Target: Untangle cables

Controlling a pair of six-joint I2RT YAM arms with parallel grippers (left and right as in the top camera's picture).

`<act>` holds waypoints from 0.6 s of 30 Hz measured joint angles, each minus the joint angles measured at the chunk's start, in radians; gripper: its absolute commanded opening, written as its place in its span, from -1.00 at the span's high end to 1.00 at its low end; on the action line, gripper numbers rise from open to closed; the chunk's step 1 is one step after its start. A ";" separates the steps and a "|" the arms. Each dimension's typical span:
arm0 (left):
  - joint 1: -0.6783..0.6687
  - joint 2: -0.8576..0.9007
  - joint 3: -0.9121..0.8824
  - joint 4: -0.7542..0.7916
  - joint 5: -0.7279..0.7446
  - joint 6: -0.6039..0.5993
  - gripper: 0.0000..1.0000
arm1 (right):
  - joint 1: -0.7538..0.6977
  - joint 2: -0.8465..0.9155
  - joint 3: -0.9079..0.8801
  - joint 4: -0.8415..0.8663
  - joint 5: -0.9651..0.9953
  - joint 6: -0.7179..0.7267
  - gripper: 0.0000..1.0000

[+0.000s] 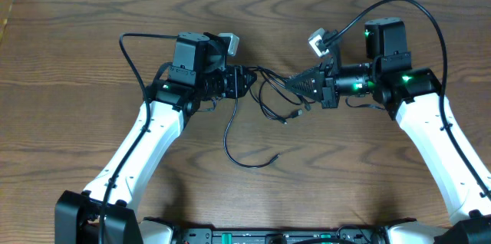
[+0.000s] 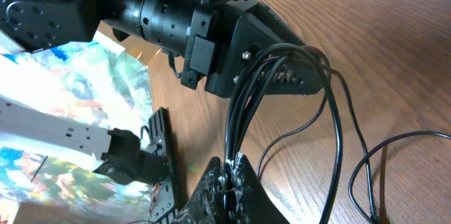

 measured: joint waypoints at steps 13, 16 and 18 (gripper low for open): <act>0.000 0.000 0.000 0.003 0.000 0.036 0.15 | -0.035 0.000 0.000 -0.018 -0.014 0.021 0.98; 0.000 0.000 0.000 0.003 -0.001 0.066 0.14 | -0.060 0.000 0.000 -0.031 -0.016 0.024 0.98; 0.000 0.000 0.000 0.003 -0.001 0.093 0.15 | -0.076 0.000 0.000 -0.054 -0.018 0.026 0.98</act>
